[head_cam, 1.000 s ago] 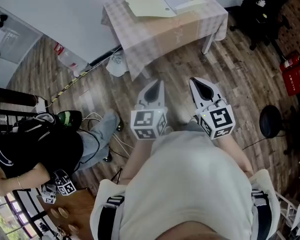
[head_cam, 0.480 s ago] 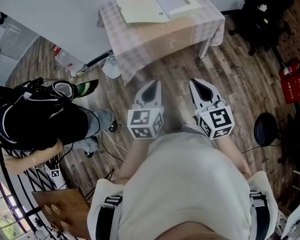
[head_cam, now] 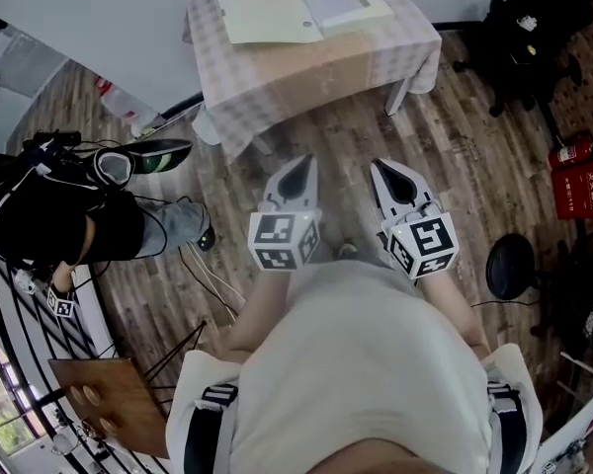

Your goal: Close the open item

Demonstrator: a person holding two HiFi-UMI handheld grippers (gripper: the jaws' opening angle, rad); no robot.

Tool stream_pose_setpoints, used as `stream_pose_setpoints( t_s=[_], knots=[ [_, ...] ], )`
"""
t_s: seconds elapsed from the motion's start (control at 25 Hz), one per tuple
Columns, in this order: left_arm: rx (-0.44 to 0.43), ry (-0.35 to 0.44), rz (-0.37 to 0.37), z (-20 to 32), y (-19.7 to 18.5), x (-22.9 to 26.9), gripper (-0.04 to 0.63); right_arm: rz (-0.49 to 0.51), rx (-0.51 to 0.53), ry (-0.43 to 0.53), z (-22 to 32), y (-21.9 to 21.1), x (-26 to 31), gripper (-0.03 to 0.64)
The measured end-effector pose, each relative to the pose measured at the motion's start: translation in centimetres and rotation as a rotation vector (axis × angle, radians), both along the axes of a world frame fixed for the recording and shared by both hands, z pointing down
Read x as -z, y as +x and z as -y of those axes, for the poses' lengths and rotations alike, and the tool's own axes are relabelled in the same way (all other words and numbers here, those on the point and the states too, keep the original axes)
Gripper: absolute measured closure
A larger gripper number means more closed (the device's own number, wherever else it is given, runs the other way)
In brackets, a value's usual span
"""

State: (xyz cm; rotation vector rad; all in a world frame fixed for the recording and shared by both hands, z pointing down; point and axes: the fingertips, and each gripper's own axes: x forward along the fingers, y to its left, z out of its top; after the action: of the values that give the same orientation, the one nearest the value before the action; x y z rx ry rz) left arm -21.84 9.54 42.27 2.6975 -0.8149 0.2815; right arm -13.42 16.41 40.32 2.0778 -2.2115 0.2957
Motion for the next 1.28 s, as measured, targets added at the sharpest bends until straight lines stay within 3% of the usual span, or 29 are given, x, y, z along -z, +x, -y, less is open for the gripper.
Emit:
stream_pose_setpoints(
  t_s=[0.24,0.6,0.92,1.28],
  knots=[
    [0.018,-0.016,0.033,1.3,1.4,-1.3,0.591,0.035,-0.001,-0.021,1.0,1.7,-1.8,0.617],
    [0.013,-0.041,0.027,6.1,4.6,-2.7,0.591,0.043,-0.015,-0.038,5.5,5.5,-3.2,0.616],
    [0.013,-0.017,0.044,15.1,7.8,-2.8,0.591,0.02,-0.005,-0.029,14.6,8.9,-2.1,0.615],
    [0.095,-0.036,0.046,25.0,8.5,-4.1,0.591,-0.012,0.031,-0.011,23.8,11.7,-0.7,0.615]
  ],
)
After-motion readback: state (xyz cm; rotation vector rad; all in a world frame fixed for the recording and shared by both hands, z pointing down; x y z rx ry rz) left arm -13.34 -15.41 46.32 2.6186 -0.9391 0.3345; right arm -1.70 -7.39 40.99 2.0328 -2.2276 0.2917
